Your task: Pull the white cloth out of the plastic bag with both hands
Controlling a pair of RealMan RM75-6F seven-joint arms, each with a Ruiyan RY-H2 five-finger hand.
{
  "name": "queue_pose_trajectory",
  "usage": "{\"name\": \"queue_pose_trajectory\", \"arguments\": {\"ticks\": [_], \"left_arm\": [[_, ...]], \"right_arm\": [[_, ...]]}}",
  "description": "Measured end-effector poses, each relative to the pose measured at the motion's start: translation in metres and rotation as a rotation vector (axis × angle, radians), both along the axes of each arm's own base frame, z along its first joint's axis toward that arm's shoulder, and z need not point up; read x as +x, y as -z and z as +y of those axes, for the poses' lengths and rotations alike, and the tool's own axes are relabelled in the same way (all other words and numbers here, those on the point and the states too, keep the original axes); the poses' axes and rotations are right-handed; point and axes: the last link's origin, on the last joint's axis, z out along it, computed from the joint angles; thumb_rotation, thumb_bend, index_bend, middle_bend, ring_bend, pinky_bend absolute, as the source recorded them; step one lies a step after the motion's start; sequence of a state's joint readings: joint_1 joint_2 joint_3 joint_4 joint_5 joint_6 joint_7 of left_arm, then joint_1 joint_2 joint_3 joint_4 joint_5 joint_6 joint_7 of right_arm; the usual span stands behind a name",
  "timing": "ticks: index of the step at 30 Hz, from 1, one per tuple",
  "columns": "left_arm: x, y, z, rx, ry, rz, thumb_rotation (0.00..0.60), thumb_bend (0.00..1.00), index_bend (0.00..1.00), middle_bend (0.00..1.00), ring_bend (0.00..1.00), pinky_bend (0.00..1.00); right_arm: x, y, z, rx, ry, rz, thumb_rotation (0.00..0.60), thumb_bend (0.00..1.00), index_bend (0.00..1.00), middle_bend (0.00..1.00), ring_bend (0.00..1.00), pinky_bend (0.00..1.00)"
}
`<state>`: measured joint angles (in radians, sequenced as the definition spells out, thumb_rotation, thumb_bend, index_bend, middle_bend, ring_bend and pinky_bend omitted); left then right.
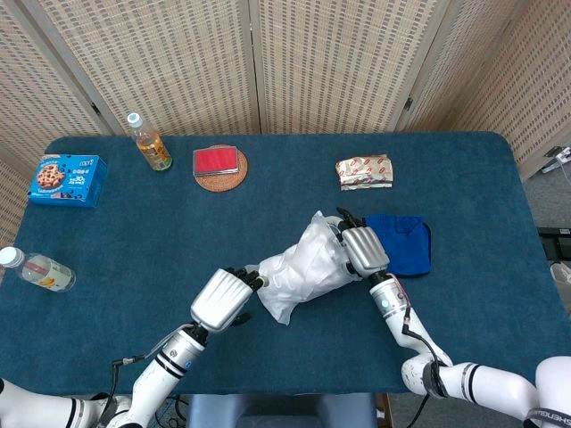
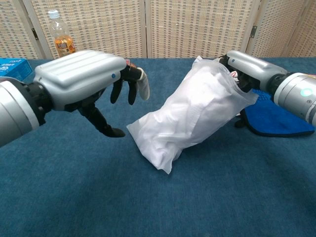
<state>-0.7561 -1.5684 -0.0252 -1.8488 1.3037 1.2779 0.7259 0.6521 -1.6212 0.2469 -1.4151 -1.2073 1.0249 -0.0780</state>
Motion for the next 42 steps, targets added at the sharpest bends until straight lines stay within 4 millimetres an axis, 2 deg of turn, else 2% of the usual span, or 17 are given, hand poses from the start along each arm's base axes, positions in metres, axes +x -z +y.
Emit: {"name": "queue_pose_trajectory", "arguments": {"ticks": [8, 16, 23, 31, 42], "left_arm": [[0.0, 0.006, -0.002, -0.013, 0.087, 0.047, 0.6, 0.0, 0.4, 0.74, 0.69, 0.84], [0.002, 0.012, -0.004, -0.041, 0.189, 0.126, 0.6, 0.0, 0.42, 0.99, 0.89, 1.0], [0.005, 0.023, -0.007, -0.057, 0.228, 0.128, 0.6, 0.0, 0.41, 1.0, 0.97, 1.0], [0.012, 0.038, -0.01, -0.068, 0.233, 0.136, 0.6, 0.0, 0.4, 1.0, 0.99, 1.0], [0.014, 0.052, -0.012, -0.068, 0.271, 0.157, 0.6, 0.0, 0.44, 1.0, 1.0, 1.0]], "right_arm": [[-0.005, 0.003, -0.008, 0.009, 0.041, -0.019, 0.6, 0.54, 0.84, 0.23, 0.03, 0.21], [-0.009, 0.001, -0.012, 0.01, 0.065, -0.041, 0.6, 0.54, 0.84, 0.23, 0.03, 0.21], [-0.014, 0.001, -0.014, 0.016, 0.085, -0.056, 0.6, 0.54, 0.84, 0.23, 0.03, 0.21], [-0.016, 0.0, -0.014, 0.012, 0.092, -0.068, 0.6, 0.54, 0.84, 0.23, 0.03, 0.21], [-0.02, 0.0, -0.015, 0.016, 0.106, -0.079, 0.6, 0.54, 0.84, 0.23, 0.03, 0.21]]}}
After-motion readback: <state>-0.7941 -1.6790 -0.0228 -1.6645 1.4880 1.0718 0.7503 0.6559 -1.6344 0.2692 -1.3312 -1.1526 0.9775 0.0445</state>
